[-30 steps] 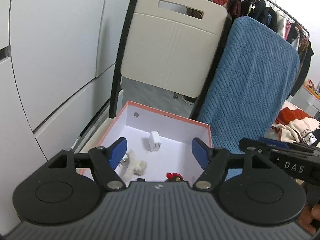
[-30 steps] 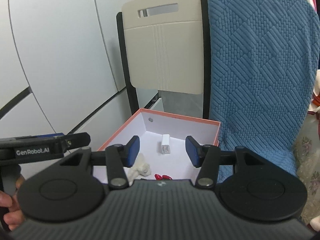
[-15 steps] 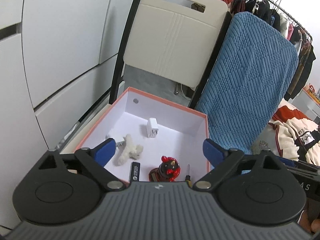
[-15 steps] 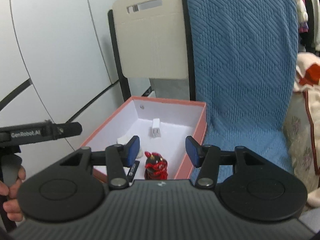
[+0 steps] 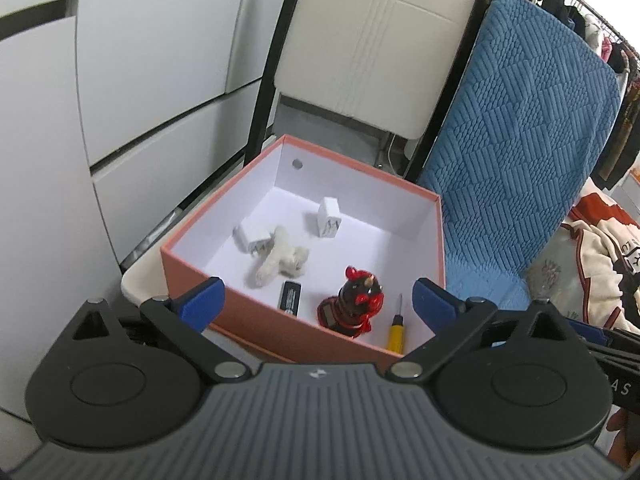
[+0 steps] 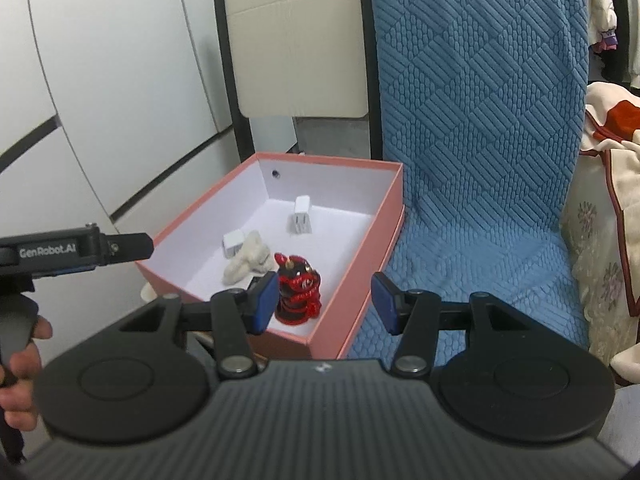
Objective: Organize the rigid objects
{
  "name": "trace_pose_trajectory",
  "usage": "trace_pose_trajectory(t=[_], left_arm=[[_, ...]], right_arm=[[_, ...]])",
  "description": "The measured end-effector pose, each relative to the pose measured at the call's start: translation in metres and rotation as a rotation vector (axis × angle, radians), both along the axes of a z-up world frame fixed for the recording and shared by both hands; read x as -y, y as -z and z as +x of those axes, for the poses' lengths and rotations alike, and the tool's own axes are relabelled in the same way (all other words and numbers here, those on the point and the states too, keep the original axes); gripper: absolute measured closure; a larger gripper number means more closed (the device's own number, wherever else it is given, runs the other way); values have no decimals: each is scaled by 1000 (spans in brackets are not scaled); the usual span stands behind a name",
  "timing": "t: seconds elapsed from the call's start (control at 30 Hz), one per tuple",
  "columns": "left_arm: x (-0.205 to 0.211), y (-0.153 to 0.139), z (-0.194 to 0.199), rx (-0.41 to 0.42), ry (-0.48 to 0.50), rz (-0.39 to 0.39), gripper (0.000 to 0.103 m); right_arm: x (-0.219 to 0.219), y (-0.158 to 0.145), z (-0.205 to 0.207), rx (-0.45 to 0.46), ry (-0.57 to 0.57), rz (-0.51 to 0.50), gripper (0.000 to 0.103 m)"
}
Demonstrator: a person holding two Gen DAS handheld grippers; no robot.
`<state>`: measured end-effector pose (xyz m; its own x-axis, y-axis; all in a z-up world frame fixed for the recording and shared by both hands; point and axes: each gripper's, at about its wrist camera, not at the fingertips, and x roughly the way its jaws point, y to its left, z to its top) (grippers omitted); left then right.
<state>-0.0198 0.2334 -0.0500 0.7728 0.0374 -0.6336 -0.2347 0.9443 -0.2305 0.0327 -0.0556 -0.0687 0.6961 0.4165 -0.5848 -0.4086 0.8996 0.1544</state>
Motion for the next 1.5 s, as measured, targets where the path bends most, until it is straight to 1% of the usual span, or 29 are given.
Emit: trace_pose_trajectory(t=[0.07, 0.1, 0.13, 0.17, 0.23, 0.33, 0.43, 0.67, 0.9, 1.03, 1.13, 1.5], left_arm=[[3, 3, -4, -2, 5, 10, 2], [4, 3, -7, -1, 7, 12, 1], [5, 4, -9, 2, 4, 16, 1], [7, 4, -11, 5, 0, 23, 1], [10, 5, -14, -1, -10, 39, 0], [12, 6, -16, -6, -14, 34, 0], [13, 7, -16, -12, -22, 49, 0], [11, 9, -15, -33, -29, 45, 0], [12, 8, -17, -27, -17, 46, 0], [14, 7, -19, -19, -12, 49, 0], [14, 7, -20, -12, -14, 56, 0], [14, 6, -21, 0, 2, 44, 0]], right_arm=[[0, 1, -2, -7, -8, 0, 48], [0, 2, -2, -4, -17, -3, 46], [0, 3, -2, 5, -22, -5, 39], [0, 4, -2, 6, -15, -5, 28], [2, 7, 1, -3, -5, 7, 15], [2, 13, 5, -27, -3, -6, 7], [2, 15, 9, -37, 1, -12, 7], [-1, 16, 6, -33, -5, -33, 7], [-1, 12, 4, -19, -6, -33, 7], [1, 9, 3, -8, -6, -13, 7], [-1, 8, 1, 0, -13, -23, 7], [-1, 6, 0, 6, -8, -30, 7]])
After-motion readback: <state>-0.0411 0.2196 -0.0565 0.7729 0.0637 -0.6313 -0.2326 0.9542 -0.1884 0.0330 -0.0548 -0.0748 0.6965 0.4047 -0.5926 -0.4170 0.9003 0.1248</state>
